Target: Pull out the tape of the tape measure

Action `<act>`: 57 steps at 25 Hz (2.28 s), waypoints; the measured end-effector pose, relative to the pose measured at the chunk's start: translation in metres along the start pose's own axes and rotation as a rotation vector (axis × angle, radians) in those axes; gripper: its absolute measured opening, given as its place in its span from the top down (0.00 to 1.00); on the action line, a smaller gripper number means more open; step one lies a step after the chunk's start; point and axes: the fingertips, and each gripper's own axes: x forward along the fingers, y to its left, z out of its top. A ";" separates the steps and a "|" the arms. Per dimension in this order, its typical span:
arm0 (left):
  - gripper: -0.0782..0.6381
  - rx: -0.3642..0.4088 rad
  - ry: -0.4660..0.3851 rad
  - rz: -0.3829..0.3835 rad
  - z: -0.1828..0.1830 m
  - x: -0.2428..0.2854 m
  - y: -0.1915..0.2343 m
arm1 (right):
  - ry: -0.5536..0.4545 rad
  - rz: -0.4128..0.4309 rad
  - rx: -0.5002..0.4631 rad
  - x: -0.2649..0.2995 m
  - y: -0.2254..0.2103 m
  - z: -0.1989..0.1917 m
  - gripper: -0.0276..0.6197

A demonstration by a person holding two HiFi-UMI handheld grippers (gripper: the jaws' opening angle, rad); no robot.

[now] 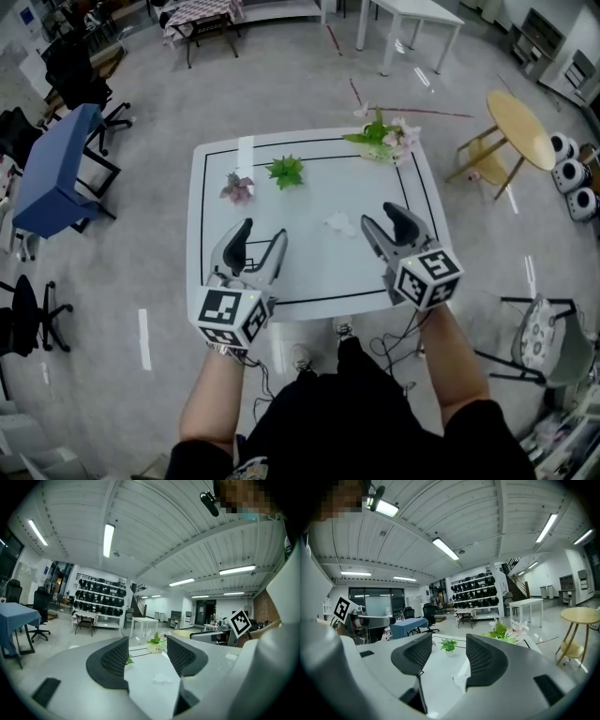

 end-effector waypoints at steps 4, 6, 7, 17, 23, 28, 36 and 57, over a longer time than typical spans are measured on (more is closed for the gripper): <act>0.55 -0.012 0.012 0.020 -0.009 0.021 0.000 | 0.039 0.029 0.021 0.016 -0.017 -0.018 0.61; 0.55 -0.021 0.018 0.022 -0.014 0.030 -0.001 | 0.062 0.044 0.029 0.024 -0.022 -0.027 0.61; 0.55 -0.025 0.021 0.021 -0.017 0.034 -0.001 | 0.075 0.053 0.031 0.028 -0.025 -0.033 0.61; 0.55 -0.048 0.076 0.037 -0.046 0.062 -0.002 | 0.195 0.114 0.032 0.061 -0.041 -0.090 0.58; 0.55 -0.067 0.108 0.052 -0.065 0.074 0.001 | 0.273 0.140 0.030 0.077 -0.049 -0.125 0.58; 0.55 -0.091 0.134 0.070 -0.082 0.079 0.005 | 0.343 0.159 0.031 0.089 -0.053 -0.154 0.58; 0.55 -0.122 0.175 0.097 -0.109 0.082 0.012 | 0.456 0.174 -0.035 0.104 -0.057 -0.194 0.59; 0.55 -0.165 0.200 0.106 -0.129 0.076 0.015 | 0.590 0.088 -0.213 0.116 -0.056 -0.230 0.72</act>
